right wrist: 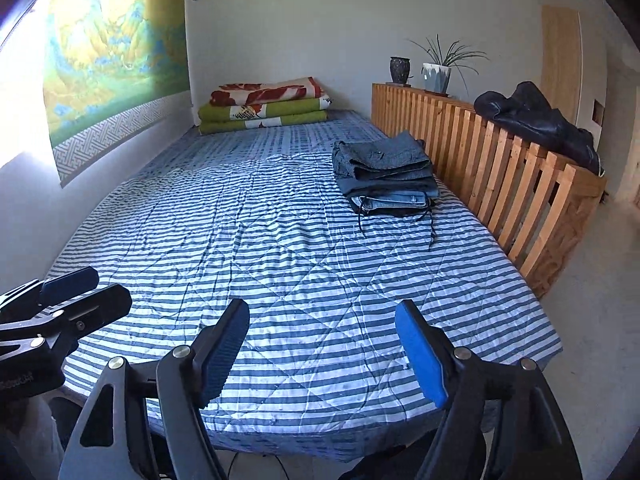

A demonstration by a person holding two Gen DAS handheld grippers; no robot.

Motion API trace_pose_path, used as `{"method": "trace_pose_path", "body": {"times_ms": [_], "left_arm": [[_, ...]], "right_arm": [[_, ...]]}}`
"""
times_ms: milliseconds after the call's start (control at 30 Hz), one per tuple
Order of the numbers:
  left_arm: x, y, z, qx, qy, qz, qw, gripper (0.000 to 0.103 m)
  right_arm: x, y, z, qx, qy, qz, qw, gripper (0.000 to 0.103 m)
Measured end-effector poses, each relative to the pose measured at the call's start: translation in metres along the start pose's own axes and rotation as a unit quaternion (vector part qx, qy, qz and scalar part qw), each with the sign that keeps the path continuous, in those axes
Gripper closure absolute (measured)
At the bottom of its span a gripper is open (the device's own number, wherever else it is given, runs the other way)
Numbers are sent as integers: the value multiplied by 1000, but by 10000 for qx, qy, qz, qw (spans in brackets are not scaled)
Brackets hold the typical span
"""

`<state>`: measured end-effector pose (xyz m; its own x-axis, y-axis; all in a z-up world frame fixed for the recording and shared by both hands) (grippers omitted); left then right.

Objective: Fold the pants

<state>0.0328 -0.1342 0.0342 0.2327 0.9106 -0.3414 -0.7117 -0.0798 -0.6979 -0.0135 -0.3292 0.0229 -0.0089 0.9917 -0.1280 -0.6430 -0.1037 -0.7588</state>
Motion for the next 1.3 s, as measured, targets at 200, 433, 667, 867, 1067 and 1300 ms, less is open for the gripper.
{"method": "trace_pose_path", "body": {"times_ms": [200, 433, 667, 867, 1067, 1300], "left_arm": [[5, 16, -20, 229, -88, 54, 9997, 25], [17, 12, -32, 284, -176, 151, 9993, 24], [25, 7, -39, 334, -224, 196, 9990, 24], [19, 4, -44, 384, -185, 185, 9989, 24], [12, 5, -52, 414, -181, 148, 9989, 22], [10, 7, -58, 450, -209, 129, 9987, 22]], "right_arm": [[-2, 17, -10, 178, 18, -134, 9998, 31], [-2, 14, -16, 189, 20, -176, 9997, 31], [5, 11, -23, 220, -10, -85, 9997, 31], [6, 9, -23, 194, 2, -86, 9998, 31], [1, 11, -25, 202, 11, -131, 9997, 31], [-4, 14, -29, 247, -50, -188, 9995, 31]]}}
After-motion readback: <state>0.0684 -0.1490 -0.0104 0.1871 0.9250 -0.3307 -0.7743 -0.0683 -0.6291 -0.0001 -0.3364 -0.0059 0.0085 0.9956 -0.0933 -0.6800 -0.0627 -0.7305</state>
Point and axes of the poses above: each gripper's, at about its wrist camera, not at the fingertips, and z roughly against the way its jaws point, x to its left, y to its underside, the point moved 5 cm from there along -z, roughly the way its jaws point, and after that the axes turned 14 degrees about z, right-handed, at the moved point
